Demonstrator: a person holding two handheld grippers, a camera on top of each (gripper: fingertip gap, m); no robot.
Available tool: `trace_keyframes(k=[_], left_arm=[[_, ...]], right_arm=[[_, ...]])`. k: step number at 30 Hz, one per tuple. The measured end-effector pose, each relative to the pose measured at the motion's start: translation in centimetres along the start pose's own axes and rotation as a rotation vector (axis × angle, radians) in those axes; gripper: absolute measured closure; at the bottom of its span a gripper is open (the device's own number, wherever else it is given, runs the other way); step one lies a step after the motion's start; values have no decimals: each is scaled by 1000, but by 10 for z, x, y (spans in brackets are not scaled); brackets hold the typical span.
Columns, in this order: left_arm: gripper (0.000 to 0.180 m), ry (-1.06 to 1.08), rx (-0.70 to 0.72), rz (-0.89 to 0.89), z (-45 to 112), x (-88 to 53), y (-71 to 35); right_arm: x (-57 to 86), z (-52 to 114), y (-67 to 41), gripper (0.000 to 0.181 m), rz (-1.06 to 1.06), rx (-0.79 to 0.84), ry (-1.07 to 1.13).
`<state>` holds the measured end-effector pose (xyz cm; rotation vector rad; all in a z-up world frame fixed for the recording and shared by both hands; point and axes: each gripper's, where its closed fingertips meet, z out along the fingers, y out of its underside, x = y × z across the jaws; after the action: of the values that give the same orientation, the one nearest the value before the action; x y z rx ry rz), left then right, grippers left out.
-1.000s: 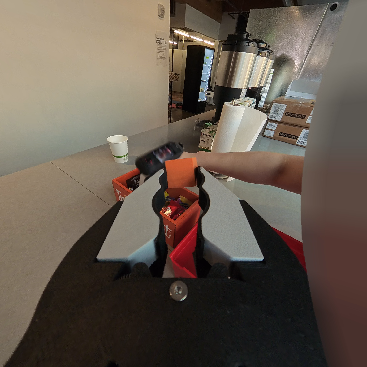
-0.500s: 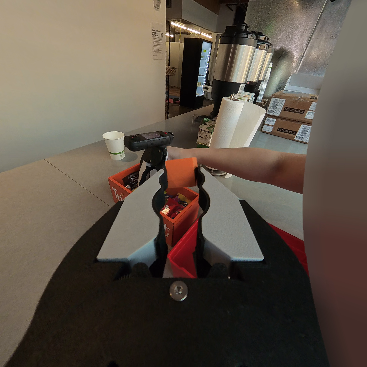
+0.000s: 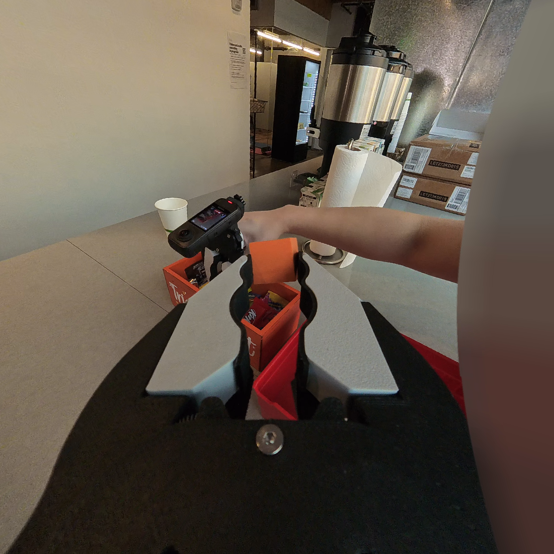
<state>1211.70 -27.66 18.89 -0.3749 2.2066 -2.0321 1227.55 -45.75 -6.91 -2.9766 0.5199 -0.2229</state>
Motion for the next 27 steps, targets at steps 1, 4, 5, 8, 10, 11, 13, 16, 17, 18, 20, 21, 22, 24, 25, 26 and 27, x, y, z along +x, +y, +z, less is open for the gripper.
trace_keyframes(k=[1, 4, 5, 8, 10, 11, 13, 16, 17, 18, 20, 21, 22, 24, 25, 26, 27], left_arm=[[152, 0, 1, 1, 0, 0, 0], [152, 1, 7, 2, -2, 1, -2], [152, 0, 9, 4, -3, 2, -2], [152, -1, 13, 8, -4, 2, -4], [152, 1, 12, 8, -3, 3, -3], [152, 1, 9, 9, -2, 2, -3], [152, 1, 3, 8, -1, 2, -1], [152, 3, -4, 3, 1, 1, 0], [152, 3, -6, 3, 2, 1, 1], [152, 3, -8, 2, 3, 1, 1], [152, 3, -10, 1, 3, 1, 2], [152, 3, -11, 0, 3, 1, 2], [152, 2, -11, 0, 3, 1, 2], [152, 2, -11, -1, 3, 0, 2], [152, 1, -11, -1, 3, 0, 2], [152, 0, -11, -2, 3, 0, 2], [152, 1, -11, -3, 3, 0, 2]], right_arm=[[1, 0, -3, 158, 8, 22, 5], [2, 1, -7, 158, 58, 120, 9], [3, 0, -7, 157, 86, 161, 5], [4, -1, -6, 157, 150, 253, -4], [3, 1, -5, 157, 165, 259, -2], [3, 2, -4, 157, 167, 252, 2], [4, 3, -4, 157, 166, 226, 4], [4, 3, -4, 157, 141, 183, 14], [3, 3, -5, 157, 133, 168, 15], [3, 3, -5, 157, 124, 151, 13], [3, 3, -5, 157, 113, 120, 7], [4, 3, -5, 157, 109, 105, 4], [3, 3, -5, 157, 106, 90, 1], [3, 3, -5, 157, 102, 69, -7], [3, 3, -5, 157, 102, 62, -12], [3, 4, -5, 156, 104, 57, -16], [4, 4, -5, 156, 107, 53, -20]])
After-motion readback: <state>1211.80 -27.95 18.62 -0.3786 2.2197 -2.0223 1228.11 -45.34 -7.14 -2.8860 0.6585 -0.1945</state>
